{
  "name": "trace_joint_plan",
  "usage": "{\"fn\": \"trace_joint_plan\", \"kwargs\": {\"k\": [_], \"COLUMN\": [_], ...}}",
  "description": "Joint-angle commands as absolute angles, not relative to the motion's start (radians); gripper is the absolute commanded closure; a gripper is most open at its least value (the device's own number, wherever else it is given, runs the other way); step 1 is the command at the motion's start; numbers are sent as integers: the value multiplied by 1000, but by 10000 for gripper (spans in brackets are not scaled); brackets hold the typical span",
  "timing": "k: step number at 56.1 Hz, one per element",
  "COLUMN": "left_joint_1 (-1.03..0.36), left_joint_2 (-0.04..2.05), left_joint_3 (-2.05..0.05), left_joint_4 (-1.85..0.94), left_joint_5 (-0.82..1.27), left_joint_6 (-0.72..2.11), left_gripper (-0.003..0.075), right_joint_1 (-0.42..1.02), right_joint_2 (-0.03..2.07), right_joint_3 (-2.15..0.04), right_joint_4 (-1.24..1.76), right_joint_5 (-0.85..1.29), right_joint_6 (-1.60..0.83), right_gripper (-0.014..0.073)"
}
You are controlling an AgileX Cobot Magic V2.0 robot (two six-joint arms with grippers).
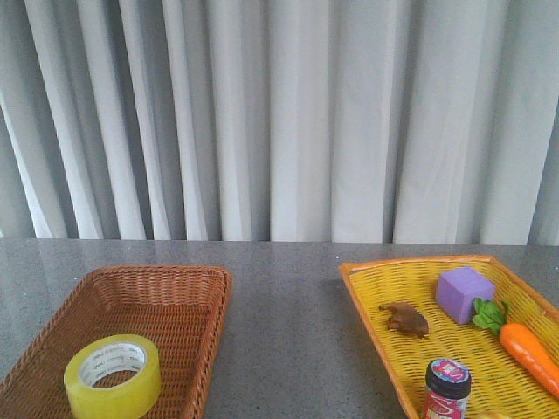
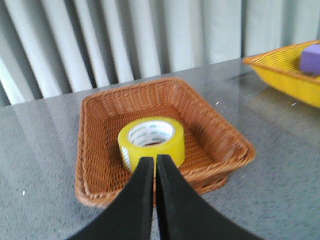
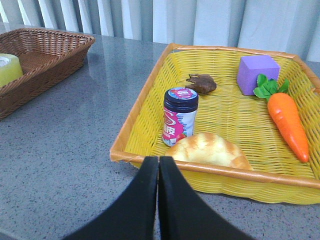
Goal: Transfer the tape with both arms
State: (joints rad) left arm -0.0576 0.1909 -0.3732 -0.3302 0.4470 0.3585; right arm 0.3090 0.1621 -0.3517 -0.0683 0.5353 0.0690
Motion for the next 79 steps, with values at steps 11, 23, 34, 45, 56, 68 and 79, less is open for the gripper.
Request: {"fn": "trace_joint_plan", "kwargs": {"k": [11, 23, 34, 45, 56, 68, 79], "left_joint_1": [-58, -52, -52, -52, -52, -52, -52], "left_joint_2": [-30, -26, -25, -25, -25, -25, -25], "left_joint_3": [-47, 17, 17, 17, 17, 17, 17], "left_joint_4": [-346, -346, -346, -335, -137, -95, -94], "left_joint_5": [62, 16, 20, 20, 19, 20, 20], "left_joint_6": [352, 354, 354, 351, 162, 96, 90], "left_gripper": [727, 727, 727, 726, 726, 726, 726], "right_joint_1": [304, 304, 304, 304, 304, 304, 304], "right_joint_2": [174, 175, 175, 175, 175, 175, 175], "right_joint_3": [-376, -376, -376, -376, -376, -376, -376], "right_joint_4": [-79, -77, -77, -77, -77, -77, -77], "right_joint_5": [466, 466, 466, 467, 467, 467, 467], "right_joint_6": [69, 69, 69, 69, 69, 69, 69], "right_gripper": [598, 598, 598, 598, 598, 598, 598]}}
